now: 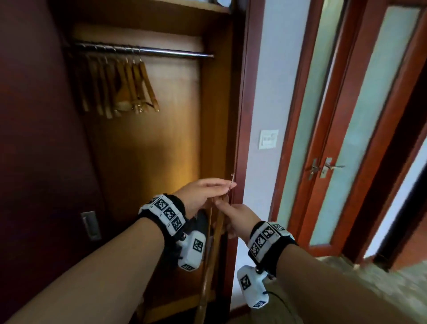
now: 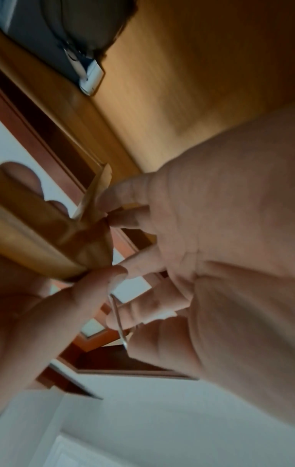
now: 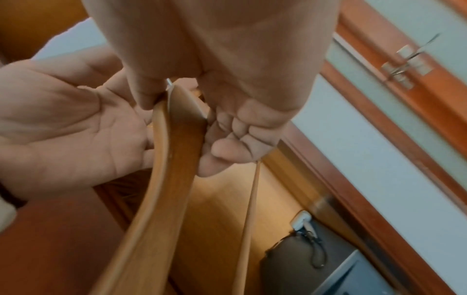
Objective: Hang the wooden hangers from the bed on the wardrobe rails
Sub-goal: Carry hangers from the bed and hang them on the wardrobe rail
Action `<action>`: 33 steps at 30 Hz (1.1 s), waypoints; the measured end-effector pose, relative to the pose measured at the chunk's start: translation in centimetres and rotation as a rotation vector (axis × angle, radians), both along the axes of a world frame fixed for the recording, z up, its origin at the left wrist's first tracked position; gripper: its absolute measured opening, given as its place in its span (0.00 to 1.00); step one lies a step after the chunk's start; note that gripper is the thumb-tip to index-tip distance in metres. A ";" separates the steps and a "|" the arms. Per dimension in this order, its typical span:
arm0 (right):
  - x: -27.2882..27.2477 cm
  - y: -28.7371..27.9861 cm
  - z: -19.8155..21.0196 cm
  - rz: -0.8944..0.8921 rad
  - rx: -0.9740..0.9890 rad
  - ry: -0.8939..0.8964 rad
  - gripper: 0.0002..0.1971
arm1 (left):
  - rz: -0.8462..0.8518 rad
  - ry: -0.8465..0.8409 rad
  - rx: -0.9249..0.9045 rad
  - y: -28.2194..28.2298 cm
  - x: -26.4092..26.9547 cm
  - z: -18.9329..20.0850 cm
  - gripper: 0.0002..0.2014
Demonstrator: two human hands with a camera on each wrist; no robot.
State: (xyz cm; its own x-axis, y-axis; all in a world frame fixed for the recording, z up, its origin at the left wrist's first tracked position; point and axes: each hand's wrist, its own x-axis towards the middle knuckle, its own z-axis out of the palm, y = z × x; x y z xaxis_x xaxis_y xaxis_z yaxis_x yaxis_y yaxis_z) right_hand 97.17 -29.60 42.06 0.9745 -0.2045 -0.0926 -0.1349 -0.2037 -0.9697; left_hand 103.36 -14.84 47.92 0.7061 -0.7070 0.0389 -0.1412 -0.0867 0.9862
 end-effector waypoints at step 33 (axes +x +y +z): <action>34.9 2.7 22.7 0.193 -0.034 -0.491 0.15 | 0.491 -0.429 0.029 5.5 29.8 24.1 0.24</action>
State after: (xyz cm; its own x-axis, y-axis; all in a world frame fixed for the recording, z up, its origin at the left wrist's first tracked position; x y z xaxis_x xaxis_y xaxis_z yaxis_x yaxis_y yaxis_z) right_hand 132.09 -26.87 64.77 0.9216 -0.0117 0.3879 0.3768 -0.2123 -0.9016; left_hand 133.11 -9.33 72.01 0.8735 -0.3108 0.3747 -0.4586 -0.2670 0.8476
